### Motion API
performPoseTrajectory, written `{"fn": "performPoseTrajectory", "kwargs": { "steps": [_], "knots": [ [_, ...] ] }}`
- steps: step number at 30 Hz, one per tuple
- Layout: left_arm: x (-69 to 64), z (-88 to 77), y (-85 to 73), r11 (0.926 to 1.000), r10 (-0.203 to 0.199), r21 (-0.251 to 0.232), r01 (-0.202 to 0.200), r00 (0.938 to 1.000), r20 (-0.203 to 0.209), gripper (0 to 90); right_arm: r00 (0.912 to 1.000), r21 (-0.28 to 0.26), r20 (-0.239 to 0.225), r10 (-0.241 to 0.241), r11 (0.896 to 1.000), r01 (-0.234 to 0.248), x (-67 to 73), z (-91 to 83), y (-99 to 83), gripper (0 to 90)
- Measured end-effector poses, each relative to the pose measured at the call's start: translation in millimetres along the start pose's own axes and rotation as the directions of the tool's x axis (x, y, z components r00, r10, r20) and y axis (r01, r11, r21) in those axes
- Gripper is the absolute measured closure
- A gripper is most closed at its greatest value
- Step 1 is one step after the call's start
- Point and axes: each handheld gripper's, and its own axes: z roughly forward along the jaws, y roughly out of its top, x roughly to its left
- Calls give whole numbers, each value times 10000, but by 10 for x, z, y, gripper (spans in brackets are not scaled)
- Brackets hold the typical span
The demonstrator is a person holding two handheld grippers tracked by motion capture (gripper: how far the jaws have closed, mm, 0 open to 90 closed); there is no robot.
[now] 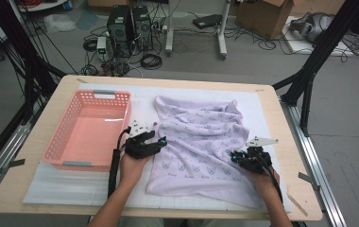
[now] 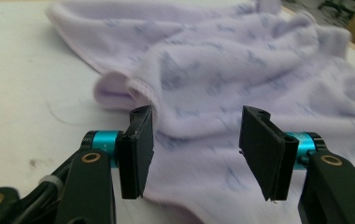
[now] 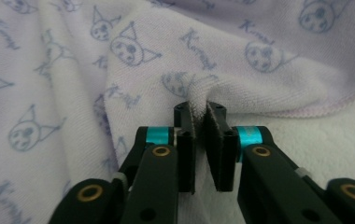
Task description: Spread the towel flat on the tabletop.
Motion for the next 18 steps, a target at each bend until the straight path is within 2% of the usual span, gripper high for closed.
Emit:
{"fn": "performPoseTrajectory", "kwargs": {
  "steps": [2,3,4,5,6,7,8,9,10,11,13,14,15,16,18],
  "knots": [
    [-37,-47,-67,9993,215,316,-223,9994,270,450,9977,-21,629,-243,9997,244,-17,17,28,846],
    [-57,-64,-99,9990,214,377,-228,9991,360,450,9938,-21,1105,-139,9999,142,-54,19,41,847],
    [-70,-83,-126,9985,307,431,-324,9987,404,449,9844,29,1748,-172,9999,170,-109,18,57,847],
    [-84,-100,-150,9981,373,474,-394,9983,449,449,9676,92,2515,-236,9997,220,-165,13,71,845],
    [-95,-110,-166,9979,372,519,-399,9979,522,449,9367,104,3489,-293,9996,274,-210,-2,85,839],
    [-116,-122,-194,9973,383,596,-425,9968,699,445,9093,76,4145,-363,9993,364,-237,-14,91,817],
    [-134,-130,-216,9965,426,685,-485,9955,848,444,8876,-221,4607,20,9997,92,-268,-38,91,754],
    [-155,-130,-233,9957,461,752,-533,9945,939,443,9027,-528,4277,471,9982,-270,-285,-53,86,637],
    [-172,-123,-238,9940,567,879,-655,9935,990,442,9165,-738,3927,764,9959,-514,-280,-73,78,582],
    [-184,-111,-241,9921,676,989,-768,9933,935,441,9268,-932,3636,942,9936,-644,-261,-110,56,574],
    [-190,-97,-250,9900,739,1146,-821,9945,735,433,9426,-1525,3098,1247,9850,-802,-225,-237,-35,545],
    [-195,-102,-250,9895,792,1156,-866,9946,676,428,9484,-1774,2781,1525,9785,-1053,-207,-308,-96,544],
    [-207,-104,-254,9896,806,1141,-876,9946,649,428,9503,-1938,2619,1682,9738,-1189,-186,-373,-168,541],
    [-215,-102,-260,9870,874,1298,-950,9942,628,429,9561,-1932,2371,1722,9729,-1273,-175,-421,-239,541],
    [-239,-79,-265,9782,1086,1702,-1189,9917,688,433,9670,-1463,2028,1544,9812,-1260,-166,-484,-336,540]
  ]
}}
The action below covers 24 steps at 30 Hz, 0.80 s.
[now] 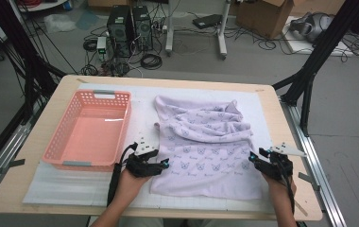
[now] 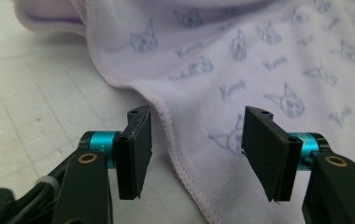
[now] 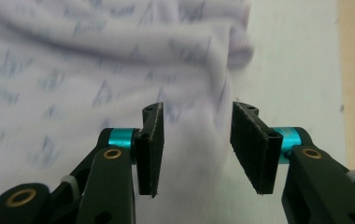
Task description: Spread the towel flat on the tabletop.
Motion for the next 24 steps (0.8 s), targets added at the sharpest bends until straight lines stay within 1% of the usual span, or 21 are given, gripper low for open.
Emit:
{"fn": "performPoseTrajectory", "kwargs": {
  "steps": [1,2,3,5,6,7,8,9,10,12,14,15,16,18,19,21,22,23,24],
  "knots": [
    [-16,19,4,9998,131,170,-131,9999,-3,442,9999,180,-151,-67,9998,70,-6,-31,-27,539],
    [-31,28,8,9992,293,287,-289,9995,-111,445,9995,276,-326,9,9996,0,-9,-59,-55,540],
    [-45,31,9,9988,394,293,-388,9990,-228,451,9992,310,-389,39,9995,-27,-9,-79,-80,545],
    [-47,26,6,9991,363,245,-354,9987,-363,495,9991,464,-407,78,9989,-59,-26,-81,-120,548],
    [-42,22,4,9991,354,232,-346,9988,-352,567,9992,567,-360,150,9983,-130,-38,-72,-138,548],
    [-49,24,4,9991,395,192,-390,9988,-302,674,9993,681,-324,184,9976,-161,-50,-56,-155,547],
    [-58,24,4,9981,582,213,-580,9983,-85,776,9992,769,-344,201,9969,-175,-55,-41,-169,545],
    [-78,23,4,9967,778,239,-773,9968,-172,851,9992,756,-362,181,9970,-153,-53,-36,-180,545],
    [-88,18,2,9966,804,222,-800,9965,-218,860,9990,737,-386,221,9971,-192,-55,-37,-182,544],
    [-61,-28,-17,9984,519,233,-516,9985,-153,866,9983,715,-473,353,9969,-319,-67,-40,-186,546],
    [4,-130,-70,9999,54,154,-54,10000,12,866,9974,715,-612,367,9969,-323,-67,-53,-191,546],
    [16,-162,-87,9999,-138,27,138,9999,45,866,9961,737,-815,344,9969,-284,-57,-60,-194,536],
    [35,-212,-104,9999,-133,-63,134,9999,53,866,9952,782,-935,290,9967,-217,-43,-66,-197,512],
    [55,-293,-141,9995,-237,-231,237,9997,8,866,9941,868,-1087,54,9962,40,7,-88,-202,517],
    [63,-315,-156,9992,-312,-269,311,9995,-22,866,9942,913,-1067,-107,9956,206,42,-101,-210,533],
    [83,-362,-201,9983,-462,-344,462,9989,10,865,9951,1029,-973,-186,9943,286,67,-134,-218,610],
    [83,-374,-214,9979,-544,-365,544,9985,8,865,9949,1066,-988,-186,9939,292,66,-158,-229,711],
    [83,-393,-229,9979,-530,-369,530,9986,4,865,9939,1156,-1086,-207,9927,333,68,-179,-235,834],
    [77,-404,-242,9978,-527,-397,526,9986,-10,866,9909,1147,-1298,-363,9921,514,67,-199,-245,855]
  ]
}}
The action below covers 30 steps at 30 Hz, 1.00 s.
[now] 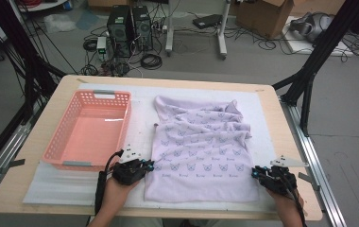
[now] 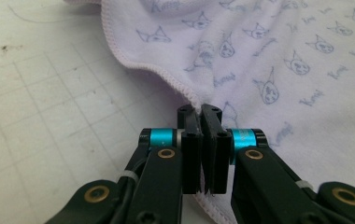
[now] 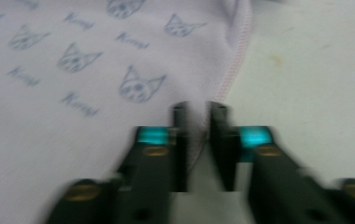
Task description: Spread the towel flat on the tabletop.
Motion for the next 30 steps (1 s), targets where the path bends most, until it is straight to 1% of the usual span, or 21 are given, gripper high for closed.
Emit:
{"fn": "performPoseTrajectory", "kwargs": {
  "steps": [2,5,8,11,12,13,14,15,16,17,19,20,22,23,24,25,26,27,28,29,30],
  "knots": [
    [-16,-14,-25,10000,-15,-58,14,10000,-57,865,9998,84,142,-147,9999,146,29,-28,-16,873],
    [-33,-59,-80,9997,-203,-162,203,9998,8,864,9996,227,-246,-142,9996,147,53,-99,-65,876],
    [-54,-141,-137,9982,-523,-274,528,9984,210,864,9989,151,-455,-73,9999,79,71,-228,-157,876],
    [-92,-206,-186,9963,-751,-394,764,9966,331,864,9988,146,-474,-128,9998,135,110,-346,-244,876],
    [-112,-236,-201,9963,-679,-510,694,9972,310,863,9990,44,-446,-73,10000,75,124,-378,-266,874],
    [-139,-264,-219,9959,-448,-780,467,9987,262,860,9996,-83,-279,-56,10000,54,138,-404,-287,861],
    [-158,-292,-234,9946,-382,-962,390,9992,108,795,10000,-212,15,73,9997,-72,155,-426,-309,816],
    [-164,-316,-250,9926,-622,-1031,635,9979,159,648,9997,-375,119,199,9991,-195,160,-434,-334,724],
    [-163,-342,-267,9911,-825,-1025,851,9962,291,532,9992,-450,176,357,9984,-348,169,-445,-363,655],
    [-166,-375,-291,9906,-898,-1001,934,9952,396,495,9988,-547,114,470,9974,-463,174,-463,-390,640],
    [-181,-410,-340,9910,-910,-928,961,9942,573,471,9982,-708,60,592,9958,-586,205,-521,-421,618],
    [-197,-410,-361,9905,-1029,-833,1090,9919,748,467,9981,-770,28,611,9952,-607,222,-548,-427,603],
    [-242,-375,-389,9927,-1020,-535,1077,9897,1009,455,9979,-771,-168,622,9950,-634,270,-536,-434,553],
    [-272,-345,-397,9948,-915,-337,957,9898,1096,455,9984,-622,-277,488,9968,-504,295,-499,-440,553],
    [-309,-309,-401,9961,-835,-174,861,9900,1140,455,9995,-369,-193,256,9990,-263,331,-448,-443,558],
    [-350,-278,-401,9977,-620,-197,643,9929,1018,451,10000,-49,14,8,10000,-8,379,-402,-446,571],
    [-390,-256,-390,9988,-438,-199,456,9957,820,459,9992,-133,300,-268,9995,272,417,-395,-435,665],
    [-437,-234,-373,9999,-103,-122,108,9991,408,489,9993,-46,150,-345,9994,346,424,-388,-409,782],
    [-464,-228,-366,9995,308,-43,-308,9995,-38,583,9977,-4,354,-575,9983,575,442,-369,-381,840],
    [-473,-218,-361,9965,831,-62,-833,9964,-182,796,9965,63,488,-684,9977,682,455,-350,-363,853],
    [-461,-201,-342,9974,723,16,-723,9973,-101,869,9944,61,633,-845,9964,843,454,-327,-337,857]
  ]
}}
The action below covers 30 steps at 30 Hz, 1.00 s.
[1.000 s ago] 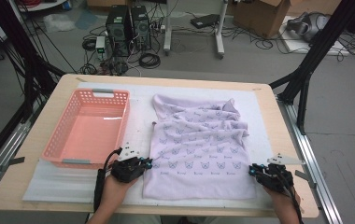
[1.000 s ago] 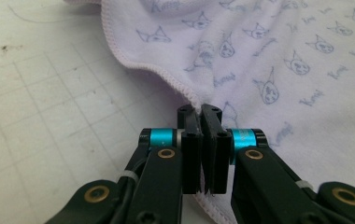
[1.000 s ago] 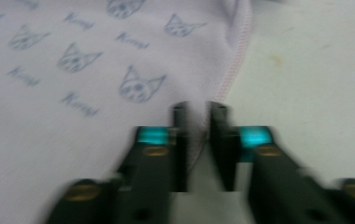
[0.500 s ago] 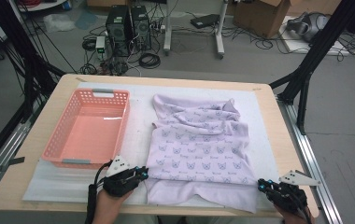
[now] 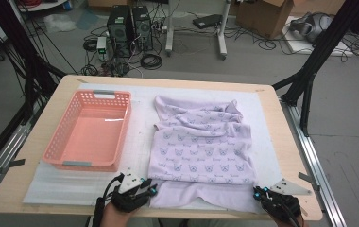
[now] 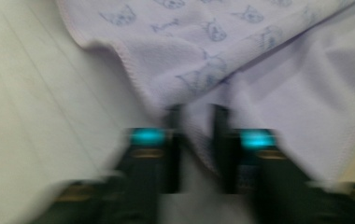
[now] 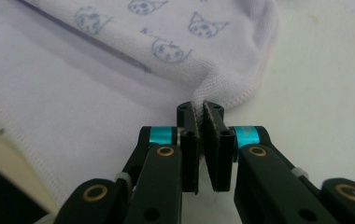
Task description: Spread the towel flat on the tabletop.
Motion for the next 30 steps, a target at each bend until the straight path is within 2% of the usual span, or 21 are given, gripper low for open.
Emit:
{"fn": "performPoseTrajectory", "kwargs": {
  "steps": [1,2,3,4,6,8,9,11,12,15,16,19,21,23,25,26,27,28,29,30],
  "knots": [
    [13,7,22,10000,-53,48,54,9998,-175,873,9999,-78,151,-31,10000,32,-13,25,22,859],
    [54,-3,42,10000,4,48,-1,9977,-682,875,9996,-203,252,88,9998,-83,-39,44,37,860],
    [101,-13,44,9996,-267,-95,261,9965,-793,875,9988,-529,285,403,9979,-387,-89,64,48,860],
    [188,-44,39,9962,-827,-352,801,9934,-795,875,9976,-727,318,610,9956,-585,-125,70,52,859],
    [247,-79,28,9943,-958,-558,908,9909,-944,875,9934,-1236,243,1122,9864,-1084,-205,95,67,859],
    [240,-87,15,9939,-984,-601,921,9889,-1112,863,9932,-1293,178,1152,9853,-1120,-206,137,100,846],
    [237,-89,11,9937,-986,-645,919,9890,-1104,810,9939,-1146,219,1085,9878,-1053,-179,162,119,809],
    [248,-103,-1,9916,-1162,-665,1114,9905,-733,598,9947,-998,285,986,9904,-953,-151,160,125,640],
    [248,-120,-16,9899,-1281,-697,1238,9899,-603,541,9940,-1045,246,1062,9892,-1031,-146,132,120,610],
    [214,-159,-56,9892,-1339,-622,1325,9908,-186,520,9949,-1170,-8,1008,9881,-1002,-143,14,74,581],
    [194,-154,-62,9891,-1361,-570,1357,9907,-23,516,9955,-1006,-91,941,9904,-946,-134,-13,51,578],
    [128,-82,-70,9930,-1131,-321,1137,9934,216,511,9967,-589,-67,814,9949,-817,-131,1,-19,574],
    [96,-69,-77,9957,-830,-399,837,9964,187,476,9967,-315,-193,795,9963,-801,-114,24,-49,572],
    [95,-69,-126,9972,-308,-671,318,9994,163,500,9981,-316,-72,608,9976,-610,-87,18,-47,602],
    [86,-71,-185,9946,-125,-1032,116,9999,-79,554,9992,-288,-148,375,9989,-379,-66,13,-46,680],
    [69,-72,-191,9944,28,-1058,-65,9994,-349,597,9989,-291,-263,386,9988,-394,-56,14,-48,732],
    [69,-76,-182,9950,10,-1002,-54,9991,-430,666,9987,-288,-392,319,9990,-331,-52,13,-47,792],
    [76,-80,-165,9961,-136,-878,114,9996,-247,778,9981,-285,-555,267,9992,-283,-51,14,-48,833],
    [58,-80,-151,9970,-117,-767,93,9995,-307,851,9973,-283,-662,304,9991,-324,-50,14,-47,854],
    [44,-88,-138,9979,23,-648,-46,9994,-356,860,9971,-280,-716,273,9992,-294,-49,11,-46,862]
  ]
}}
